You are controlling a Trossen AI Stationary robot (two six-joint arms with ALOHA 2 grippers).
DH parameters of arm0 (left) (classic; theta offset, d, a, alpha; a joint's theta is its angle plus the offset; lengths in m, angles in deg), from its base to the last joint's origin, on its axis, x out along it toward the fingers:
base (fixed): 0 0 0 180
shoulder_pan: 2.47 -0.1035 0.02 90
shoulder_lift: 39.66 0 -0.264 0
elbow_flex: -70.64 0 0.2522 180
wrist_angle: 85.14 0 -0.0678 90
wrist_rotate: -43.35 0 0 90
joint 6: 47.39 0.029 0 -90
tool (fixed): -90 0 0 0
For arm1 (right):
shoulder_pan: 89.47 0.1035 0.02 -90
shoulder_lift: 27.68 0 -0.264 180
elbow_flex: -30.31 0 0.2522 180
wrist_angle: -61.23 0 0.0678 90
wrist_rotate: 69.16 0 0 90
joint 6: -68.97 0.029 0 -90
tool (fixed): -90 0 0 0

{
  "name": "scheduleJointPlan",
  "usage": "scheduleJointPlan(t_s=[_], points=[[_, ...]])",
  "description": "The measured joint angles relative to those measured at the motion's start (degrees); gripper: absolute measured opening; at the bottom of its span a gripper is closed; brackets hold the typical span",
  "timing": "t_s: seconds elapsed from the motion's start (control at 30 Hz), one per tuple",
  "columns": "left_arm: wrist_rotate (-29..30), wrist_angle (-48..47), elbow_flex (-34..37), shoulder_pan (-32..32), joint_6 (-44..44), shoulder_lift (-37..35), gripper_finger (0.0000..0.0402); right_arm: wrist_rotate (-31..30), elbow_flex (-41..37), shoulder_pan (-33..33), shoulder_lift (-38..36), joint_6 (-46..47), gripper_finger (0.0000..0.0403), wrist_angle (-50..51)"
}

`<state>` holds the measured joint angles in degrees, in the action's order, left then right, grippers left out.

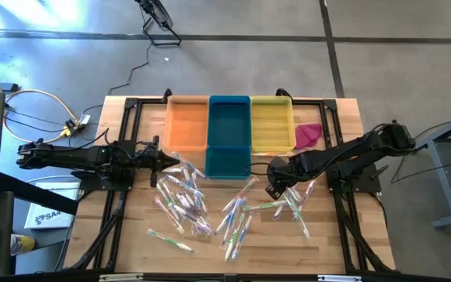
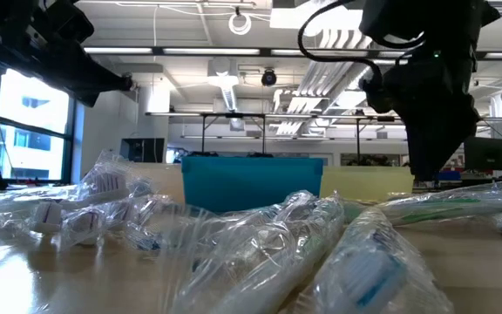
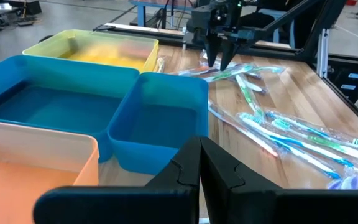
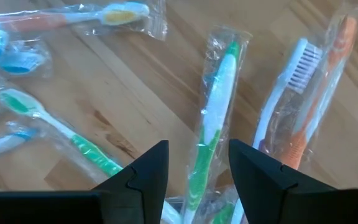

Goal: Pick & Place Toothbrushes
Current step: Put the green toothbrush into the top blue bin

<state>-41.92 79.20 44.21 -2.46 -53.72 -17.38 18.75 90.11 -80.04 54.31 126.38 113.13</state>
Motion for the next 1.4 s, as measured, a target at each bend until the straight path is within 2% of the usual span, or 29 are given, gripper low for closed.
scheduleJointPlan(t_s=[0.47, 0.73, 1.13, 1.4], points=[[0.0, -0.1, 0.0, 0.0, 0.0, 0.0, 0.0, 0.4, -0.2, 0.2, 0.0, -0.1, 0.016, -0.7], [0.0, -1.7, 0.0, 0.0, 0.0, 0.0, 0.0, -3.8, -0.2, 2.9, 0.0, 1.1, 0.016, -0.7], [0.0, -1.7, 0.0, 0.0, 0.0, 0.0, 0.0, -4.4, -0.2, 3.8, 0.0, 1.4, 0.016, -0.7], [0.0, -1.7, 0.0, 0.0, 0.0, 0.0, 0.0, -4.9, -4.1, 3.8, 2.8, 2.7, 0.016, -5.8]])
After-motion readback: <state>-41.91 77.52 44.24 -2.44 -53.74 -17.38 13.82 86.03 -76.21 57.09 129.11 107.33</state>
